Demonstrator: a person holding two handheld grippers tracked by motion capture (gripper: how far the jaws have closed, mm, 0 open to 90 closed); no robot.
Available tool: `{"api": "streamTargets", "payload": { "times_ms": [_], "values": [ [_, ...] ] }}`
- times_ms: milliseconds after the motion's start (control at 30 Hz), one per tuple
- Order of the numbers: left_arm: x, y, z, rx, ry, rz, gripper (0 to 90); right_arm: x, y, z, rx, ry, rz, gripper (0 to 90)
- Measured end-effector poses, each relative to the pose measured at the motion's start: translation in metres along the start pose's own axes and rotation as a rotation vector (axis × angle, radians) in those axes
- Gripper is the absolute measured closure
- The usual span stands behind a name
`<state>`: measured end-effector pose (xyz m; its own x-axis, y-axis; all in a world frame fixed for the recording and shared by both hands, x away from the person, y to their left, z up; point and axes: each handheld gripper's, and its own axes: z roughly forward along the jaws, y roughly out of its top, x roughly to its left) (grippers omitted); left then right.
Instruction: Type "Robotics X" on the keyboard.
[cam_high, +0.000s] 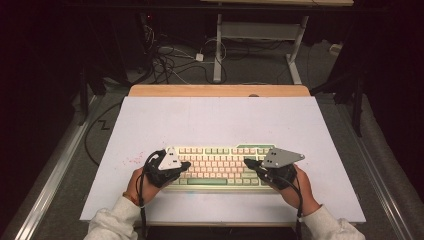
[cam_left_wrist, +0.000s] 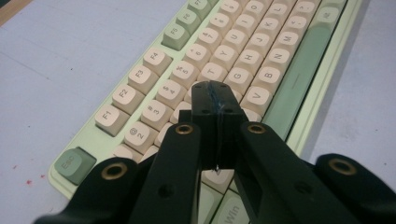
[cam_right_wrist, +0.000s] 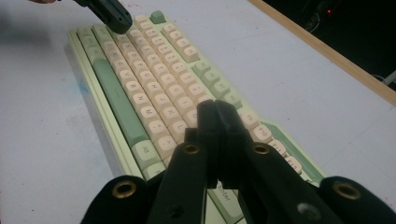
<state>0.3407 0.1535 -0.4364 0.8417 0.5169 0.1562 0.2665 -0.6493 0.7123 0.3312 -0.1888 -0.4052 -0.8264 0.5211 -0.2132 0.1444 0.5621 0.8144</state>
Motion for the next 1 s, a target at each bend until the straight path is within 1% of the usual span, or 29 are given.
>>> {"api": "streamTargets", "payload": {
  "times_ms": [167, 367, 500, 733, 867, 1000],
  "values": [
    [0.002, -0.003, 0.000, 0.004, 0.003, -0.008, 87.4, 0.000, 0.000, -0.001, -0.004, 0.000, 0.001, 90.0],
    [0.006, -0.007, 0.006, 0.023, 0.003, -0.022, 87.4, 0.000, 0.000, 0.000, -0.002, 0.001, 0.001, 90.0],
    [0.008, -0.008, 0.009, 0.023, -0.006, -0.032, 87.4, 0.000, 0.000, 0.000, 0.001, 0.002, 0.000, 90.0],
    [0.006, -0.006, 0.016, 0.040, -0.012, -0.020, 87.4, 0.000, 0.000, 0.002, 0.003, 0.006, -0.002, 90.0],
    [0.007, -0.007, 0.018, 0.045, -0.013, -0.028, 87.4, 0.000, 0.000, 0.002, 0.008, 0.007, 0.001, 90.0],
    [0.008, -0.008, 0.018, 0.046, -0.015, -0.028, 87.4, 0.001, -0.001, 0.002, 0.009, 0.009, -0.002, 90.0]
  ]
}}
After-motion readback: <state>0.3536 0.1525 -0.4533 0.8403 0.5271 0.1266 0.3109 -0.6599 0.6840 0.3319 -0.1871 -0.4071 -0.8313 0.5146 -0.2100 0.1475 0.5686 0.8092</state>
